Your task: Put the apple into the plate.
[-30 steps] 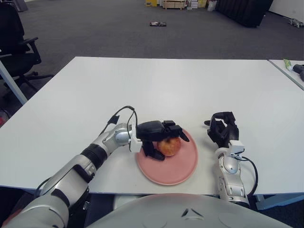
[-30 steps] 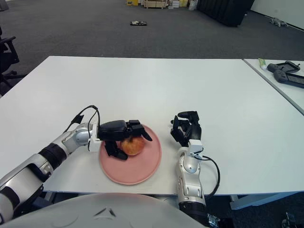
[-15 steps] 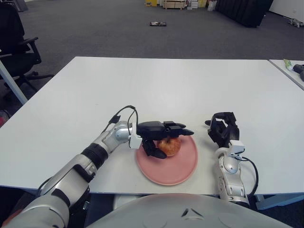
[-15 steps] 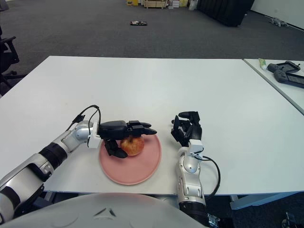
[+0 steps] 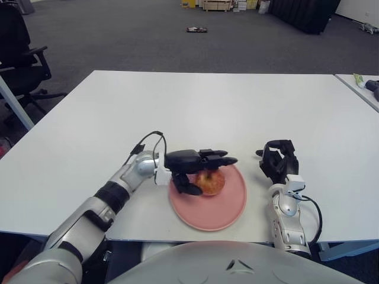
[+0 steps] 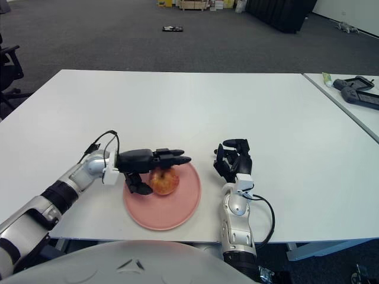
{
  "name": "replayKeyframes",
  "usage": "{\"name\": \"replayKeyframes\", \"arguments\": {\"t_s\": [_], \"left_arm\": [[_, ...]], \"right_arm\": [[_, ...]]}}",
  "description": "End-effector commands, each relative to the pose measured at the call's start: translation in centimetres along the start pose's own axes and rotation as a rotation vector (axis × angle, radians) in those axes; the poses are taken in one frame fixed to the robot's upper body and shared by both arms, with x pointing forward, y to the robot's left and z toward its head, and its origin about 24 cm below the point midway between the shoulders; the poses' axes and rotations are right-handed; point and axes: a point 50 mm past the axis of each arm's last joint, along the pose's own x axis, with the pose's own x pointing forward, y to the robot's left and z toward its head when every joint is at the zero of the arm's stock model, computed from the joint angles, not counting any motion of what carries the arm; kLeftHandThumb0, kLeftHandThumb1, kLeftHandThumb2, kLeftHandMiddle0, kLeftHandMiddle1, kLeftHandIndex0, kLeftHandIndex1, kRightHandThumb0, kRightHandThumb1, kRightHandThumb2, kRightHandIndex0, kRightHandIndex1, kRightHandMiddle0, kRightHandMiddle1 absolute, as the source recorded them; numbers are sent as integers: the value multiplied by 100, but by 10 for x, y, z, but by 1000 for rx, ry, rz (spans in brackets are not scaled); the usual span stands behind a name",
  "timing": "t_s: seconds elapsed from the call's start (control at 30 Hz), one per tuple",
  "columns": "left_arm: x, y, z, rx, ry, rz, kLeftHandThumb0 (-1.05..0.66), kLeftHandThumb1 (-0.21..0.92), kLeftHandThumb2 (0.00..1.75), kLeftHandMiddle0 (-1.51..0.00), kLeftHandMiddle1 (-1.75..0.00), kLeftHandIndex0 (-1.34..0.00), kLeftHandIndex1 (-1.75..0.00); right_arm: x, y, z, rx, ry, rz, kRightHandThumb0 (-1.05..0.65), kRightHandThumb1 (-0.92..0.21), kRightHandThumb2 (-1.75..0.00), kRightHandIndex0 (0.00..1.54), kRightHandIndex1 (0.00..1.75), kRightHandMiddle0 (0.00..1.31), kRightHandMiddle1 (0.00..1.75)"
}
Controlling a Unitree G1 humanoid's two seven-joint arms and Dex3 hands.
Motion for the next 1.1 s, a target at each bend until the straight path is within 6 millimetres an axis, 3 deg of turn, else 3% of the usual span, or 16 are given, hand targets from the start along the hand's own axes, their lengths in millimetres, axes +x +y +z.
{"name": "replayKeyframes", "arguments": {"t_s": [0.0,0.43,0.73,0.9,1.07], "left_arm": [[-2,15,5,24,-37,57,-105,92,93,0,0,0,0],[-24,40,2,-76,-121,265,-105,92,103,0,0,0,0],[-46,55,2,-384,-263,458,-105,92,101,0,0,0,0],[-52,50,6,-505,-301,597,-105,92,97,-1,-1,0,0],[-61,44,6,-537,-222,789,-105,92,96,-7,-4,0,0]], "right_arm": [[0,6,5,50,-12,0,-36,-80,-70,54,127,26,175],[0,7,6,58,-17,-4,-36,-82,-67,54,129,25,175],[1,6,6,50,-17,-1,-37,-77,-74,55,132,28,175],[2,6,6,47,-19,6,-37,-76,-76,55,131,29,175],[2,6,6,39,-22,11,-37,-75,-77,55,131,30,175]]}}
